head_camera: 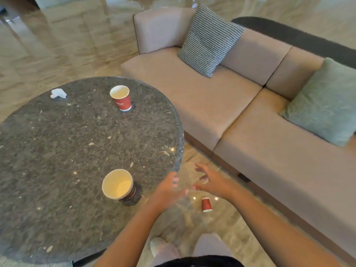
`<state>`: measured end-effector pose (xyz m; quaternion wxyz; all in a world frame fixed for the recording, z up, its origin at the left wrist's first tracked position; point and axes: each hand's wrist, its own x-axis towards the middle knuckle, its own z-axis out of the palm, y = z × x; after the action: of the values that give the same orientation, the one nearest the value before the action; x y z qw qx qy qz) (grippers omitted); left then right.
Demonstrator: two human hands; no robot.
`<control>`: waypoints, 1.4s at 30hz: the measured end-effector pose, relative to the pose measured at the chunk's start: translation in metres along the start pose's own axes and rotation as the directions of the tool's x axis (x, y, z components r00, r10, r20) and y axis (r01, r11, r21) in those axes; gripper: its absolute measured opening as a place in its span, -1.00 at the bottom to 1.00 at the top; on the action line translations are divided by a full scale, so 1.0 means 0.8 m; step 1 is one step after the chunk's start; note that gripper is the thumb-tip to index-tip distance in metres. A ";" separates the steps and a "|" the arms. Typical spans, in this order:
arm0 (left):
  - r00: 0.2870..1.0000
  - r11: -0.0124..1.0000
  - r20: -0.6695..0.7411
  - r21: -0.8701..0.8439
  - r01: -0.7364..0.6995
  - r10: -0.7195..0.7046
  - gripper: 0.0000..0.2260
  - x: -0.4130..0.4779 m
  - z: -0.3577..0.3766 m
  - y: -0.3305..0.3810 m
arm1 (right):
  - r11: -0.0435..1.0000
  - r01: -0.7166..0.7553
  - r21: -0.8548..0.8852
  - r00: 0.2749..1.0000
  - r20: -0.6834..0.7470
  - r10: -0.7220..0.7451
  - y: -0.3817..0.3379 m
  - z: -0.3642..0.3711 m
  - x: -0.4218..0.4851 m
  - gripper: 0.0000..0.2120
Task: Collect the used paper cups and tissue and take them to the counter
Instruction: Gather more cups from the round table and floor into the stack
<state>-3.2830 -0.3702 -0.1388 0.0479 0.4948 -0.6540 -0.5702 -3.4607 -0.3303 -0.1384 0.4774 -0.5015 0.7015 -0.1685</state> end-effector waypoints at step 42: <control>0.984 0.944 -0.099 0.283 0.169 -0.146 -0.59 0.384 0.379 -0.247 | 0.999 -0.026 -0.036 0.995 0.091 0.029 0.549 -0.019 0.241 -0.16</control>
<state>-3.5111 -0.3464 -0.5545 -0.0462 0.5686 -0.6867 -0.4506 -3.7197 -0.3073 -0.5416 0.5024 -0.5070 0.6888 -0.1266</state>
